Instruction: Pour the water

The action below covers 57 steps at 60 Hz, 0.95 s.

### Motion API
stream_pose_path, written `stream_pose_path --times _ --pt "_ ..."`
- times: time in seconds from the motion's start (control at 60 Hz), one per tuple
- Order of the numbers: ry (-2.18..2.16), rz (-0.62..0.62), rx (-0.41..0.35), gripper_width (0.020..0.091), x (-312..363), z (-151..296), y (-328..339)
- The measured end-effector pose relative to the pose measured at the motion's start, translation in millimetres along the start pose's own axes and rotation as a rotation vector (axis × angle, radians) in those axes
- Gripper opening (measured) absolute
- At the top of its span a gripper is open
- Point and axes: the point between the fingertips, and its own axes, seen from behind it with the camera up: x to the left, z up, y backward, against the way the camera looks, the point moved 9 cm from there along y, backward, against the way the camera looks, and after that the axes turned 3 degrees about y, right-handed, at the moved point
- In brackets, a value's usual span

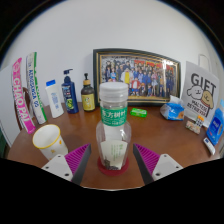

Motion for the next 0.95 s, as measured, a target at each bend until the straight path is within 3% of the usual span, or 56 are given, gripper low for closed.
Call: stream_pose_path --times 0.3,0.567,0.95 --pt "0.003 -0.094 0.048 0.0854 36 26 134" --pt "0.013 -0.106 0.048 0.0855 85 32 258" --pt "-0.005 -0.109 0.063 0.0859 90 11 314"
